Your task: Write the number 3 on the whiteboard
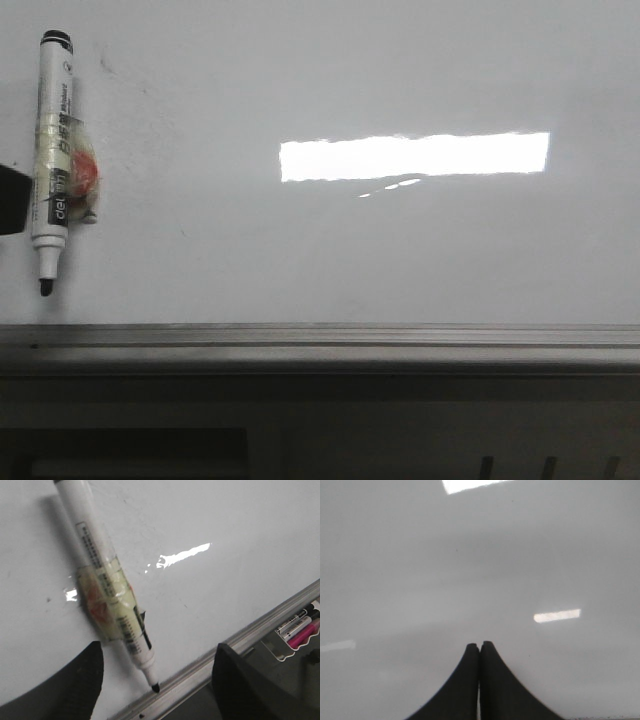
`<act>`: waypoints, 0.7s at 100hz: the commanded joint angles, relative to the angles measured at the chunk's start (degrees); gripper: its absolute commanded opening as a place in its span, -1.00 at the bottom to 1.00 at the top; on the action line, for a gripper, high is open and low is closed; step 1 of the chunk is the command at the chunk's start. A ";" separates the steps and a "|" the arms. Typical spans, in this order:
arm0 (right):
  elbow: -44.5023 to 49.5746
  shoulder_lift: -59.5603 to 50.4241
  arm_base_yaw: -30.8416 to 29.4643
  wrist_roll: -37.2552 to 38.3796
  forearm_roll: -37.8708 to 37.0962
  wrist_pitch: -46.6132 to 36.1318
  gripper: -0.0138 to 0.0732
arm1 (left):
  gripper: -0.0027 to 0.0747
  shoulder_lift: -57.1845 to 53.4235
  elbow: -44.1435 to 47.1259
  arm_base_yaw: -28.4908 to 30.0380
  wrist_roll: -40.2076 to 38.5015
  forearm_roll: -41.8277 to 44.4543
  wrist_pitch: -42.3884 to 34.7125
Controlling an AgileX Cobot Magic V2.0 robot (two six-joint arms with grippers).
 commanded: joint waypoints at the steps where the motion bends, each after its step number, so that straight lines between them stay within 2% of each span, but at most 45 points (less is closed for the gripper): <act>1: -1.98 0.96 0.10 -0.31 -0.55 -3.77 -0.83 | 0.19 3.88 -3.63 -1.32 0.18 -0.73 -5.35; 28: -1.98 0.96 0.10 -0.31 -0.55 -4.01 -0.83 | 0.18 10.06 -4.40 -1.41 0.18 -5.22 -5.82; 50: -1.98 0.96 0.10 -0.31 -0.55 -3.77 -0.83 | 0.14 11.46 -4.40 -1.41 -0.03 -7.74 -9.91; 57: -1.98 0.96 0.10 -0.31 -0.55 -2.35 -0.83 | -0.05 12.27 -4.40 -1.41 -0.03 -9.28 -9.79; 70: -1.98 0.96 0.10 -0.31 -0.55 -0.12 -0.83 | -0.67 12.92 -4.40 -1.41 -0.03 -9.28 -9.92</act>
